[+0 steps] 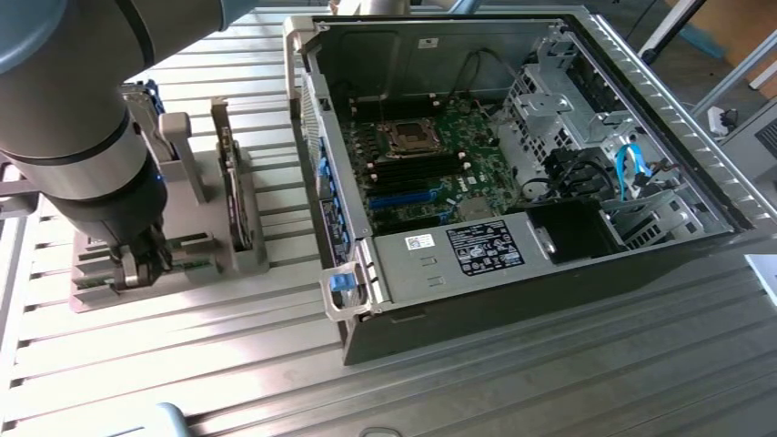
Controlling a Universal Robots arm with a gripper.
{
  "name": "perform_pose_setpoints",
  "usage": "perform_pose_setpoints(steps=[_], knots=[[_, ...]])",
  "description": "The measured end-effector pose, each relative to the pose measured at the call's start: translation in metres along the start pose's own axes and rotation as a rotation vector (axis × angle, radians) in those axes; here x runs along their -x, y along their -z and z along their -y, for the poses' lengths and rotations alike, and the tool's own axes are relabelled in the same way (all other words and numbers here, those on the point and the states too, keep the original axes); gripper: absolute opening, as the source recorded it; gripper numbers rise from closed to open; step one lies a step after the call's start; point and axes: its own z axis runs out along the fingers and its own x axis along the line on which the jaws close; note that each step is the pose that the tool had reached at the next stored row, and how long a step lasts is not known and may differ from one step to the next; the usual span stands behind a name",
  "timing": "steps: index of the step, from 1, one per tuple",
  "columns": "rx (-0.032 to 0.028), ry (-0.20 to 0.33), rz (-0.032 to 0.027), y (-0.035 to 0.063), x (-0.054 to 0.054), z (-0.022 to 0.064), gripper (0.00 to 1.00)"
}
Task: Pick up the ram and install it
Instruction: 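Pick up the ram and move it above insertion slot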
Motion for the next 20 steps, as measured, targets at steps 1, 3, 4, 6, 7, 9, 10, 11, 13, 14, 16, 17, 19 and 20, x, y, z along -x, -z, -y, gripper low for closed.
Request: perform_pose_setpoints(steps=[1,3,4,6,7,9,10,11,13,14,16,17,19,20], knots=[[0.0000,0.000,0.0000,0.0007,0.000,0.0000,0.12],[0.0000,0.000,0.0000,0.0024,0.000,-0.0001,0.12],[-0.0001,0.000,0.0000,0.0032,0.000,-0.0001,0.12],[0.0000,0.000,-0.0001,0.0053,0.000,-0.0001,0.12],[-0.0001,0.000,0.0001,0.0062,0.000,-0.0002,0.12],[-0.0001,0.000,0.0001,0.0083,0.000,-0.0002,0.12],[-0.0001,0.000,0.0001,0.0095,0.000,-0.0002,0.12],[-0.0001,0.000,0.0001,0.0107,0.000,-0.0003,0.12],[-0.0001,0.000,0.0000,0.0133,0.000,-0.0003,0.12],[0.0000,0.000,0.0000,0.0146,0.000,-0.0004,0.12],[0.0000,0.000,0.0000,0.0174,0.000,-0.0005,0.12],[-0.0001,0.000,0.0001,0.0189,0.000,-0.0005,0.12],[-0.0001,0.000,0.0001,0.0221,0.000,-0.0006,0.12],[-0.0001,0.000,0.0000,0.0239,0.001,-0.0007,0.12]])
